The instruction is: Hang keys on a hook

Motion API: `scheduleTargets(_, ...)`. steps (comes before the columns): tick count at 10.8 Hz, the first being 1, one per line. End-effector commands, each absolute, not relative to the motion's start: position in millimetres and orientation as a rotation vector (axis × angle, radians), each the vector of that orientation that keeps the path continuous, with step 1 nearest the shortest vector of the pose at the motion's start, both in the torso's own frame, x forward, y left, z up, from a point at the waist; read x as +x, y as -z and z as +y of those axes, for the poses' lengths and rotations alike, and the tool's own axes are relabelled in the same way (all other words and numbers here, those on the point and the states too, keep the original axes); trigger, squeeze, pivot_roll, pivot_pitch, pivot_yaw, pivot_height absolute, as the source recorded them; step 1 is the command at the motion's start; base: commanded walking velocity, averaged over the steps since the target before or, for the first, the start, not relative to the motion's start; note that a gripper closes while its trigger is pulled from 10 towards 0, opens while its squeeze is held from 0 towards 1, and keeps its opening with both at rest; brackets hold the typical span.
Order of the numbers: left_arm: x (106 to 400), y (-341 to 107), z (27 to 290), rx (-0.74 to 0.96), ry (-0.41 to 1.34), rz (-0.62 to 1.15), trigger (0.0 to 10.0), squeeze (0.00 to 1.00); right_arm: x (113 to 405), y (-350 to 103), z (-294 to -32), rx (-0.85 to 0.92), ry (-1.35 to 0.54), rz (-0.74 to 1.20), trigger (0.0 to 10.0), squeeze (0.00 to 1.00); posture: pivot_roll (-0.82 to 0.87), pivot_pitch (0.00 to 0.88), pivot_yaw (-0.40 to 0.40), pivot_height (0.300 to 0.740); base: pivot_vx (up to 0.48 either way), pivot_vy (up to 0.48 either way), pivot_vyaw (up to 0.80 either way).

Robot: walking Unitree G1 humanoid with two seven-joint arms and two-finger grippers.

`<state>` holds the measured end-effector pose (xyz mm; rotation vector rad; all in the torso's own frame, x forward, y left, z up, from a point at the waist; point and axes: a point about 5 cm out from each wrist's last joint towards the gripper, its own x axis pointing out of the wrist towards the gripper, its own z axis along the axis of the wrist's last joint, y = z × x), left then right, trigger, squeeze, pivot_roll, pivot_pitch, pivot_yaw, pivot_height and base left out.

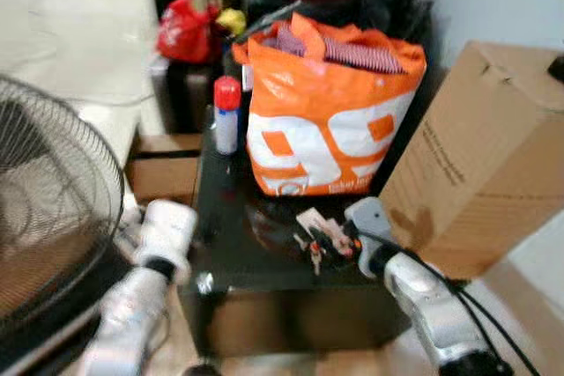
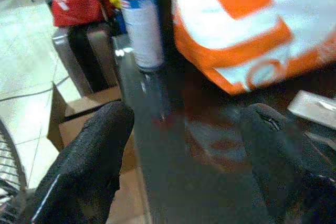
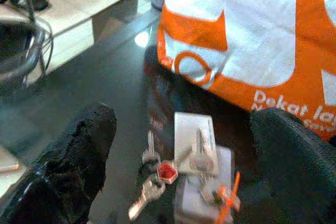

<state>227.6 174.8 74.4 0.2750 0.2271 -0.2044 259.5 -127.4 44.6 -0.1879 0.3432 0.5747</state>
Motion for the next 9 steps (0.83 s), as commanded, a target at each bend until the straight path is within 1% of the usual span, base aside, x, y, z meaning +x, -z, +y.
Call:
scheduleTargets(1, 226.4, -76.9, 178.7, 0.319, 0.206, 0.220, 10.0, 0.00, 260.9, -42.9, -126.3, -0.205, -0.579, 0.349, 10.0, 0.00, 0.02, 0.001, -0.109, 0.740, 0.000, 0.000, 0.00)
scheduleTargets(3, 223.7, -75.6, 179.8, 0.296, 0.170, 0.217, 10.0, 0.00, 260.2, -42.0, -130.2, -0.210, -0.560, 0.357, 10.0, 0.00, 0.02, 0.001, -0.126, 0.740, 0.000, 0.000, 0.00)
scheduleTargets(4, 223.1, -78.6, 183.4, 0.239, 0.120, 0.195, 10.0, 0.00, 259.2, -46.7, -138.0, -0.193, -0.514, 0.342, 10.0, 0.00, 0.02, 0.000, -0.133, 0.740, 0.000, 0.000, 0.00)
scheduleTargets(5, 221.5, -85.9, 187.2, 0.144, 0.077, 0.159, 10.0, 0.00, 254.5, -55.0, -154.0, -0.124, -0.417, 0.331, 10.0, 0.00, 0.02, 0.000, -0.135, 0.740, 0.330, 0.000, 0.00)
scheduleTargets(6, 220.3, -88.9, 189.0, 0.106, 0.053, 0.147, 10.0, 0.00, 251.1, -60.3, -159.4, -0.092, -0.386, 0.318, 10.0, 0.00, 0.01, 0.000, -0.129, 0.740, 0.431, 0.000, 0.00)
scheduleTargets(8, 219.0, -87.3, 185.3, 0.097, 0.055, 0.148, 10.0, 0.00, 248.3, -58.5, -156.5, -0.087, -0.381, 0.322, 10.0, 0.00, 0.00, 0.000, -0.115, 0.740, 0.431, 0.000, 0.80)
scheduleTargets(9, 220.4, -86.1, 182.1, 0.115, 0.082, 0.160, 10.0, 0.00, 249.5, -56.0, -153.5, -0.100, -0.375, 0.337, 10.0, 0.00, 0.00, 0.000, -0.108, 0.740, 0.360, 0.000, 0.00)
